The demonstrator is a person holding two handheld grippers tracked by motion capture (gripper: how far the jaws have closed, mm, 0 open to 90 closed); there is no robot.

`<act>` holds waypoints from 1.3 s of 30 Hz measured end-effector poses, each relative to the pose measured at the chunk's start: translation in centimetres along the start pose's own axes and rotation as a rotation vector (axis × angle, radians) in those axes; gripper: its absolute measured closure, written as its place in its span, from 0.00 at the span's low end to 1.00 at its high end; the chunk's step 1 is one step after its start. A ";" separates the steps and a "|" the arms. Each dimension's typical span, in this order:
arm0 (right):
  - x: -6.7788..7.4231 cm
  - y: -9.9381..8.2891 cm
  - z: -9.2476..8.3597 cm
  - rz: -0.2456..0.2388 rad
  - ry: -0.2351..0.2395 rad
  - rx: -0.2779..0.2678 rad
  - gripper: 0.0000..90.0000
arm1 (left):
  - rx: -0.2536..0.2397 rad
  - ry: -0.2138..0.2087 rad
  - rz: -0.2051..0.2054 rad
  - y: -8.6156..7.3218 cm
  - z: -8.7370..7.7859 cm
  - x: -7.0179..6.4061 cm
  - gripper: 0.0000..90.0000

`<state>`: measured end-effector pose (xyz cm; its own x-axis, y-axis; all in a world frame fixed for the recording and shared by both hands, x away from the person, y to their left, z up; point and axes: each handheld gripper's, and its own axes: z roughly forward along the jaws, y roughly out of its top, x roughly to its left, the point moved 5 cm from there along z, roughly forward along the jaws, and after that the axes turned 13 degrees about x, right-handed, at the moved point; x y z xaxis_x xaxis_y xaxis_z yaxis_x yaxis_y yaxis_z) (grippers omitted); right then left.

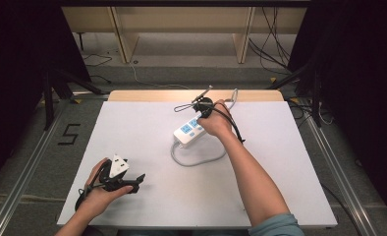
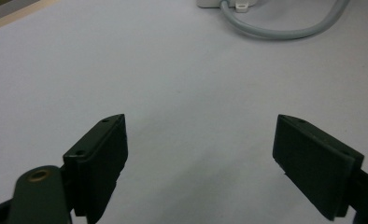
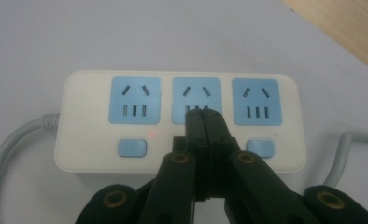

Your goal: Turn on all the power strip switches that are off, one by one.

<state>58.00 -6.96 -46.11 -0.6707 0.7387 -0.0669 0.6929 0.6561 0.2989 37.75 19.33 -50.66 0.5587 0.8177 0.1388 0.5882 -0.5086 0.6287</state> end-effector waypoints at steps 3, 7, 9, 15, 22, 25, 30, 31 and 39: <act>-0.2 0.1 -0.1 0.003 -0.005 -0.003 1.00 | 0.001 0.000 -0.001 0.0 0.0 0.0 0.20; -0.5 0.1 -0.1 0.008 -0.007 -0.005 1.00 | 0.001 0.000 -0.003 0.0 0.0 0.0 0.20; -0.7 0.1 -0.1 0.016 -0.008 -0.002 1.00 | 0.002 0.000 -0.003 0.0 0.0 0.0 0.20; -1.4 -0.1 0.0 0.023 -0.017 0.004 1.00 | 0.002 0.001 -0.003 0.0 0.0 0.0 0.20; -1.9 -0.3 0.1 0.035 -0.022 0.008 1.00 | 0.003 0.002 0.000 0.0 0.0 0.0 0.20; -2.1 -0.3 0.2 0.039 -0.026 0.005 1.00 | 0.002 0.002 -0.002 0.0 0.0 0.0 0.20; -2.4 -0.4 0.3 0.047 -0.030 0.010 1.00 | 0.000 0.001 -0.003 0.0 0.0 0.0 0.20; -2.4 -0.4 0.3 0.049 -0.030 0.010 1.00 | 0.001 0.001 -0.003 0.0 0.0 0.0 0.20; -2.8 -0.4 0.5 0.053 -0.039 0.021 1.00 | 0.002 0.002 -0.002 0.0 0.0 0.0 0.20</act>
<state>59.70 -9.21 -46.55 -0.6223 0.7778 -0.0882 0.7331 0.6186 0.2827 37.76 19.38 -50.68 0.5561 0.8194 0.1387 0.5906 -0.5070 0.6278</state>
